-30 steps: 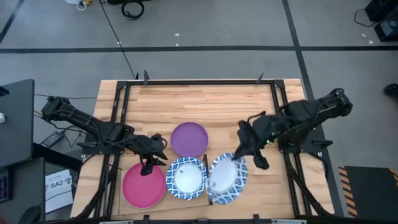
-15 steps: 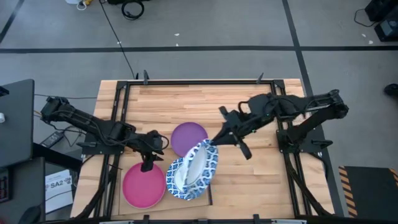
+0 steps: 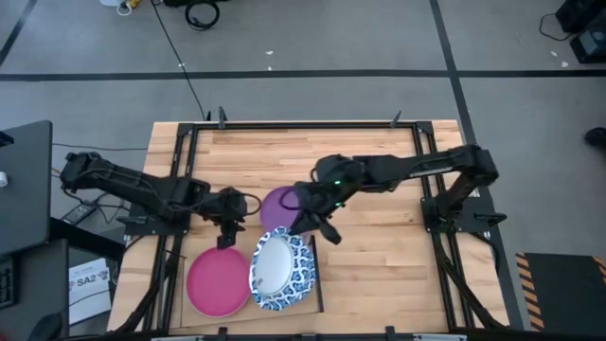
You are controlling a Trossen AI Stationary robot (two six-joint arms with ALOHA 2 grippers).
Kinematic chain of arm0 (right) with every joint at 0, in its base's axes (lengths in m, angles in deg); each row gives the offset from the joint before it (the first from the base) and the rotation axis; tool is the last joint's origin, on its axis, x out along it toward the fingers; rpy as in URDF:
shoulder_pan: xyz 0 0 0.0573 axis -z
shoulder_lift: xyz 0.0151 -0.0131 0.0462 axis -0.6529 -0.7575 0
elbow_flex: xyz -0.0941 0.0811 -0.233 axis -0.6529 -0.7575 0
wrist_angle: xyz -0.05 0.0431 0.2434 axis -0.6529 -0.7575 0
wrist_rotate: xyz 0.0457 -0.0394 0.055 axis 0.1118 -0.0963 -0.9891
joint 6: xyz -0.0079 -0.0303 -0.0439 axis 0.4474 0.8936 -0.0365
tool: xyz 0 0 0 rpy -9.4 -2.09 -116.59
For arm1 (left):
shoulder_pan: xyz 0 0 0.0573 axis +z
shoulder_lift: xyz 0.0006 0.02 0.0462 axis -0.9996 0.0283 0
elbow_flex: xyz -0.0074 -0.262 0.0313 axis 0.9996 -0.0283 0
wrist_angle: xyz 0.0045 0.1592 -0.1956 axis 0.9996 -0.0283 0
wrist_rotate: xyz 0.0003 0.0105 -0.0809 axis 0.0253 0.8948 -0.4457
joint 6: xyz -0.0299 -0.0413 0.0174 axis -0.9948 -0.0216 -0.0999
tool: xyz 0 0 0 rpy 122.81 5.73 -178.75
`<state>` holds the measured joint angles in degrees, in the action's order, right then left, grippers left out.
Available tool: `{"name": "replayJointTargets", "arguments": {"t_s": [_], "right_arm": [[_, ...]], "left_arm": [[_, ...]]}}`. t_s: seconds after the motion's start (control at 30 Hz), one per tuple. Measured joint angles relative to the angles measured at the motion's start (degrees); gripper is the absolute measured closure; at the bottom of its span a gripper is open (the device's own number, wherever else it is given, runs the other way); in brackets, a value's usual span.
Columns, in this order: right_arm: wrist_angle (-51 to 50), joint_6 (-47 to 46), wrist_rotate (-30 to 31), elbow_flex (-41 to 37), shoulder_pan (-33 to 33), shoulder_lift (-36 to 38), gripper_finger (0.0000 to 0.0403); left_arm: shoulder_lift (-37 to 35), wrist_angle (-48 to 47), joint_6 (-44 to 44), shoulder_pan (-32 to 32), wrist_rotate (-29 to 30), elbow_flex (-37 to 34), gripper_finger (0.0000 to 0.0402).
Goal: Place and stack plates onto a shelf
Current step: Stack the blue patterned bowl on top of the blue patterned bowl on the shelf
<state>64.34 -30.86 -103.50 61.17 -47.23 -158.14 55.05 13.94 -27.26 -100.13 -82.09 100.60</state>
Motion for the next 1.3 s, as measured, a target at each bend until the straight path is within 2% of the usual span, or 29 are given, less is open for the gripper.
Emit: {"name": "replayJointTargets", "arguments": {"t_s": [0.3,0.63,0.9,1.3], "right_arm": [[-1.89,-2.23,-2.61,-0.02,1.86,-6.87,0.0392],[-6.69,-1.86,-1.89,-0.06,3.27,-7.74,0.0392],[-11.64,-2.22,-0.30,-0.17,2.72,-8.38,0.0392],[-12.45,-2.19,-0.31,-0.18,2.21,-9.69,0.0390]], "left_arm": [[-0.02,-3.23,5.03,2.77,0.00,0.00,0.0271],[-0.02,-13.14,5.86,5.22,1.75,0.00,0.0271],[-0.02,-13.34,5.84,5.20,2.80,0.00,0.0271],[-0.02,-13.27,5.84,5.20,2.80,0.00,0.0271]]}}
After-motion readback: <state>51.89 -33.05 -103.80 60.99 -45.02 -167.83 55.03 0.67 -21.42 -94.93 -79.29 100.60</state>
